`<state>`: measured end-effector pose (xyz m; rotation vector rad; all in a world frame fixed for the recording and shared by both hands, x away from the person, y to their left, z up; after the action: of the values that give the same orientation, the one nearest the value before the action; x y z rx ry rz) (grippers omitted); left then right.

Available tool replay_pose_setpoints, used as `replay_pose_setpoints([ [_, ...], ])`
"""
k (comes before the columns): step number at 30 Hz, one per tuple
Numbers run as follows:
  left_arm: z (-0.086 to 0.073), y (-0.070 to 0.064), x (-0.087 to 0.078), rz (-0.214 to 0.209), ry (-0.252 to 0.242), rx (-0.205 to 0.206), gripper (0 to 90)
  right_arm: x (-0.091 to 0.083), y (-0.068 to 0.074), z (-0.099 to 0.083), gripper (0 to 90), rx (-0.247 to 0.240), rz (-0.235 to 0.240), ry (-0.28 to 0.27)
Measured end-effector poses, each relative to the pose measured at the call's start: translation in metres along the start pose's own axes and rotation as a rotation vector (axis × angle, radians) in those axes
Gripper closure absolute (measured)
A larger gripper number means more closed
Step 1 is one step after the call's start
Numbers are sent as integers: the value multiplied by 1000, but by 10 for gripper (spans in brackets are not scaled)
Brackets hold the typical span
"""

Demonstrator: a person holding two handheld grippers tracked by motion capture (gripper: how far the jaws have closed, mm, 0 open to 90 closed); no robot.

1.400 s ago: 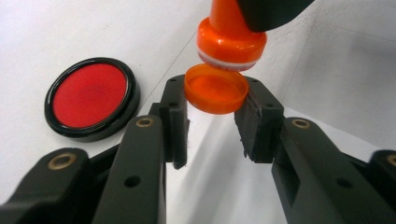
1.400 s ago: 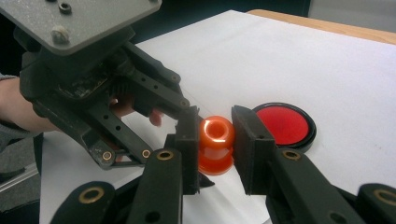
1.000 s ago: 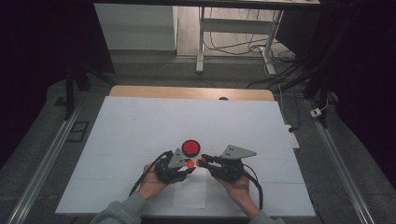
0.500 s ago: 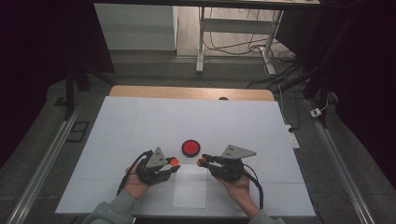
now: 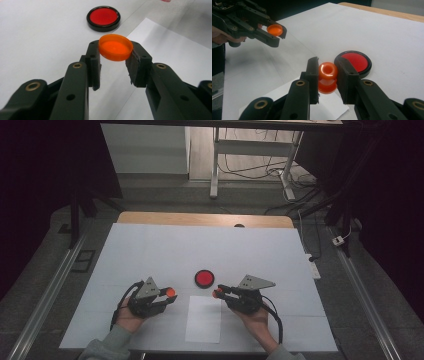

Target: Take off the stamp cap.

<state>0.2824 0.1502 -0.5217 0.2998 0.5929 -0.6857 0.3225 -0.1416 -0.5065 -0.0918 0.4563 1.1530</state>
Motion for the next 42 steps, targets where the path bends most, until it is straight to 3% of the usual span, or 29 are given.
replay_pose_setpoints([
  [23,-41,13,-39,27,5,-93,649,-4,-6,-1,718,7,-20,-5],
  [42,-41,16,-36,26,7,-88,649,-7,-8,0,718,6,-31,-11],
])
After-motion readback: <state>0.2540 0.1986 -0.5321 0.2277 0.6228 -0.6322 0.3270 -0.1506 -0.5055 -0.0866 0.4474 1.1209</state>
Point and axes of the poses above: each handheld gripper's, and its own axes: x roughly forward along the jaws, z roughly out of its top, y roughly to its left, the point moved 3 cm from there along x, roughly forward along the jaws, and after that the axes turned 7 degrees about z, right-handed, at the moved point
